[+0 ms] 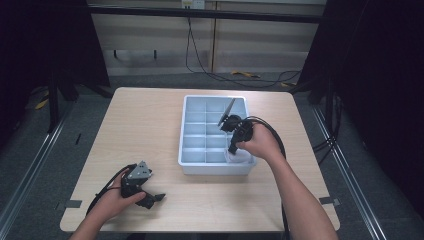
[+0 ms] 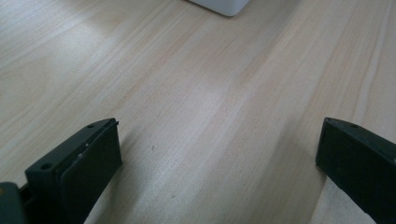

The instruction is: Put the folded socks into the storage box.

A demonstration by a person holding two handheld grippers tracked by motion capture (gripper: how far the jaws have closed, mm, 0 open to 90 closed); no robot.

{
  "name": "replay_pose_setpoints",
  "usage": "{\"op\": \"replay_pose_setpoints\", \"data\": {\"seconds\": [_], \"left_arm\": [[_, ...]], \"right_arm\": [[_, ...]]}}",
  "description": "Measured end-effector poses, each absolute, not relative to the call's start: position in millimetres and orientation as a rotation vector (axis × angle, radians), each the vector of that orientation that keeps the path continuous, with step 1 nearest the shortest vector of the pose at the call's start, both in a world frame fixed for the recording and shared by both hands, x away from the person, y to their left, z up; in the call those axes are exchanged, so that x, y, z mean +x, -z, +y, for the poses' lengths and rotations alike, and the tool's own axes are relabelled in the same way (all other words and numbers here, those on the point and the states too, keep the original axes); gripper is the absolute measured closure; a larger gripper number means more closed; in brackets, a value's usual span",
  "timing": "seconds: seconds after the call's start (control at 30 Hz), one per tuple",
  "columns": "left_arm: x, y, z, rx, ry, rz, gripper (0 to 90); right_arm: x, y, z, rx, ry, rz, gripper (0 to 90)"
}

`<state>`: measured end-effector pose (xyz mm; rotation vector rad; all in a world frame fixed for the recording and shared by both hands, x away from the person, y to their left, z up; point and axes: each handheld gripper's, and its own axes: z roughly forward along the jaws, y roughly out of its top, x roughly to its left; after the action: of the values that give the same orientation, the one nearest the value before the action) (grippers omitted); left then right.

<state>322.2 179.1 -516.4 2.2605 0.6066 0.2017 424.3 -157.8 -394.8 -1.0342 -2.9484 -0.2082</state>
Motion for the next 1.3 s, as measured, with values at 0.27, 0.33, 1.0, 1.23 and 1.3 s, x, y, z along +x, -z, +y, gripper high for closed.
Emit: {"op": "replay_pose_setpoints", "data": {"seconds": [0.27, 0.33, 1.0, 1.23, 1.3], "left_arm": [[322, 516, 179, 2.266, -0.202, 0.603, 0.0], [322, 516, 179, 2.266, -0.202, 0.603, 0.0], [322, 516, 179, 2.264, -0.201, 0.605, 0.0], [322, 516, 179, 2.266, -0.203, 0.602, 0.0], [322, 516, 180, 2.273, -0.203, 0.597, 0.0]], "right_arm": [[420, 410, -158, -1.014, 0.153, -2.948, 90.0], [420, 414, -161, -1.021, 0.17, -2.942, 90.0], [410, 405, -181, -1.067, 0.321, -2.912, 76.6], [403, 383, -187, -1.089, 0.358, -2.933, 67.4], [402, 380, -189, -1.091, 0.365, -2.935, 64.0]]}}
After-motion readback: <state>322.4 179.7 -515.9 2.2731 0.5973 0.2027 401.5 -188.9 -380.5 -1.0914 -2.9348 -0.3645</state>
